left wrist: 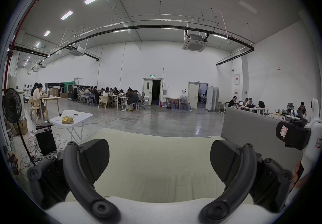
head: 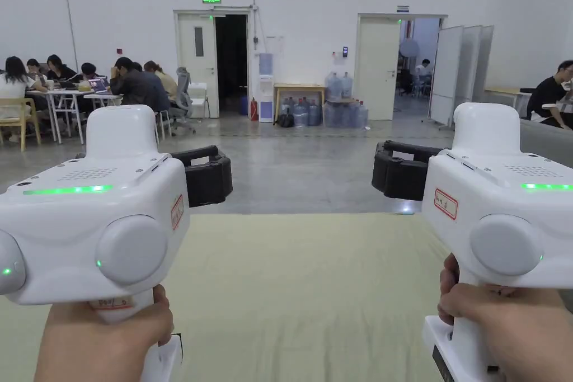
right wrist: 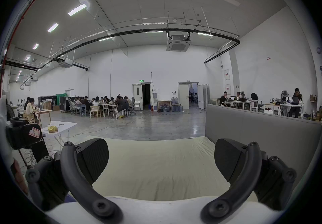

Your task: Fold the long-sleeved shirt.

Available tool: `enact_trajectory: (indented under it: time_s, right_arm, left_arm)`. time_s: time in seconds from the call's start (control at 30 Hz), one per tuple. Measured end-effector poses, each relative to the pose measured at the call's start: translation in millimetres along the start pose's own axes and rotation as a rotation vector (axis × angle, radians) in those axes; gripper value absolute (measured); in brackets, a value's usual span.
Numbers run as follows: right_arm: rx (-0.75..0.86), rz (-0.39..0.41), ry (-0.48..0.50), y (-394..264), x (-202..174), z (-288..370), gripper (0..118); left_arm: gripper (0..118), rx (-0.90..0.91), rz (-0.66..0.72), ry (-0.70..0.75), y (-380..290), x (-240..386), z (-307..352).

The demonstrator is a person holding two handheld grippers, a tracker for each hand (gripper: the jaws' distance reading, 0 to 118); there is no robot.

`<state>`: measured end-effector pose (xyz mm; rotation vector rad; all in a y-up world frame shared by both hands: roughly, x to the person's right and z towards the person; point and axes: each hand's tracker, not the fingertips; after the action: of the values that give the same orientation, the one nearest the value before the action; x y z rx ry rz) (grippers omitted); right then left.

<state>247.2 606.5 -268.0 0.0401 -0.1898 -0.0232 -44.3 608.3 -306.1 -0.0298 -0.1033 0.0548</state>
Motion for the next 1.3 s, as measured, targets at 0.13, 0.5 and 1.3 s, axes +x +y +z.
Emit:
enact_trajectory:
  time_s: [0.13, 0.5, 1.3]
  right_arm:
    - [0.006, -0.001, -0.001, 1.0, -0.6, 0.5, 118]
    - [0.023, 0.010, 0.009, 0.1, -7.4, 2.4, 118]
    - [0.044, 0.004, 0.026, 4.8, -8.6, 7.9, 118]
  left_arm:
    - [118, 0.002, 0.003, -0.013, 1.2, 1.1, 0.7]
    - [118, -0.015, 0.026, -0.063, 2.1, 2.2, 1.6]
    - [118, 0.001, -0.003, -0.026, 3.0, 4.4, 2.4]
